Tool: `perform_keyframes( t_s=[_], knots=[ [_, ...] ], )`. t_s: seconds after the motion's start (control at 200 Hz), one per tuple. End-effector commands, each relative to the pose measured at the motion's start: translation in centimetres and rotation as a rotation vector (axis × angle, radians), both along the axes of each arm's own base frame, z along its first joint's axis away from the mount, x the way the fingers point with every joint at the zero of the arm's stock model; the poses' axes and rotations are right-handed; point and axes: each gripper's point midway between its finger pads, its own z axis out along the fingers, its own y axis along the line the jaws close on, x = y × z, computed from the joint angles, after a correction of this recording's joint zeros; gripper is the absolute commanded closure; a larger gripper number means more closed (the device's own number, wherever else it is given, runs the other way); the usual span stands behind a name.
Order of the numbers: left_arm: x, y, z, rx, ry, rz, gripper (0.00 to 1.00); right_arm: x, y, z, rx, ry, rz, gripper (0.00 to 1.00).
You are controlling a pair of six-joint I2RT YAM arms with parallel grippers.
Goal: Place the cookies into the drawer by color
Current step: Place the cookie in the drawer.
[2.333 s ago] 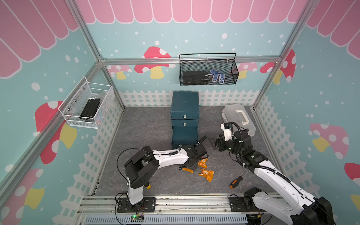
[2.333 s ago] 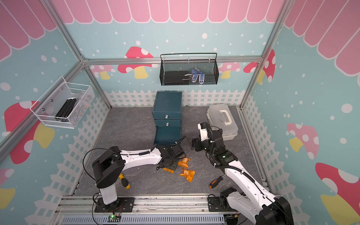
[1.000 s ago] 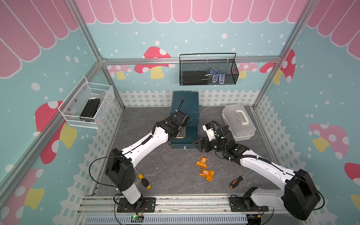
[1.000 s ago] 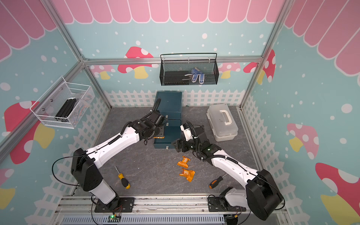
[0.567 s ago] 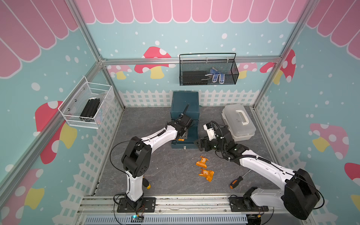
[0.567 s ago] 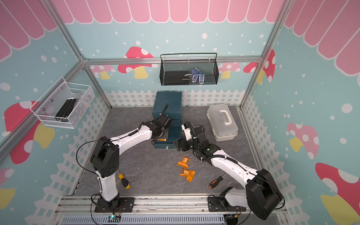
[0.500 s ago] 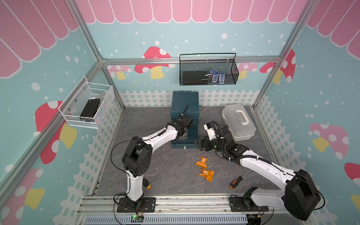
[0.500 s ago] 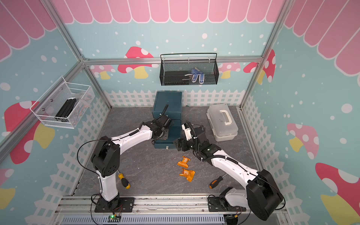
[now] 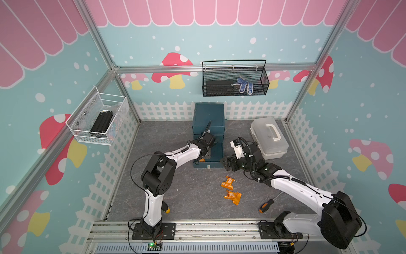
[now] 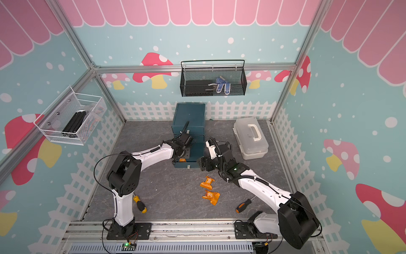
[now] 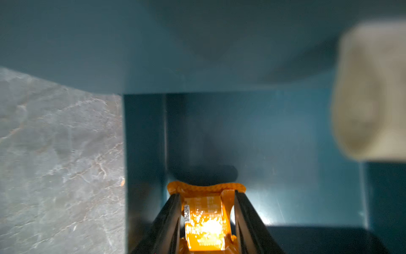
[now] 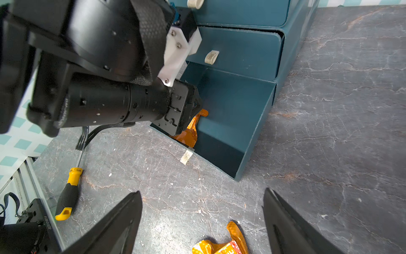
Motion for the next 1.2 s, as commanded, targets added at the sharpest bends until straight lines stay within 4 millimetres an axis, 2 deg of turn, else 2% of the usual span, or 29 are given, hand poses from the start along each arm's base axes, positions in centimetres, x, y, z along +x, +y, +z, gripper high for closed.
perform_keyframes(
  t_s=[0.0,0.105,0.18,0.3,0.455,0.595,0.75,0.891,1.196],
  knots=[
    [0.4,-0.2,-0.8,-0.028,-0.007,0.006,0.57,-0.2,-0.8,0.2,-0.01,-0.019,-0.027,0.11],
    [0.3,-0.3,0.0,-0.045,-0.022,0.003,0.55,-0.2,-1.0,-0.4,-0.02,-0.003,-0.039,0.12],
    [0.0,-0.4,1.4,-0.067,-0.053,-0.001,0.53,-0.5,-1.4,-1.6,-0.035,0.033,-0.058,0.12],
    [-0.8,-1.1,4.8,-0.115,-0.135,-0.025,0.47,-1.8,-2.4,-4.3,-0.068,0.125,-0.086,0.13],
    [-3.0,-2.2,9.4,-0.195,-0.252,-0.073,0.37,-3.9,-4.0,-6.6,-0.115,0.198,-0.141,0.15],
    [-5.0,-2.2,12.2,-0.26,-0.319,-0.094,0.32,-5.8,-4.1,-8.6,-0.142,0.257,-0.154,0.17],
    [-8.3,-1.1,13.1,-0.361,-0.371,-0.097,0.32,-6.7,-3.3,-11.0,-0.159,0.298,-0.159,0.2],
    [-10.5,0.4,13.0,-0.4,-0.377,-0.098,0.29,-6.4,-2.5,-12.4,-0.166,0.309,-0.168,0.21],
    [-12.4,1.2,11.9,-0.443,-0.365,-0.109,0.27,-5.9,-0.4,-14.1,-0.2,0.338,-0.148,0.22]
  ],
)
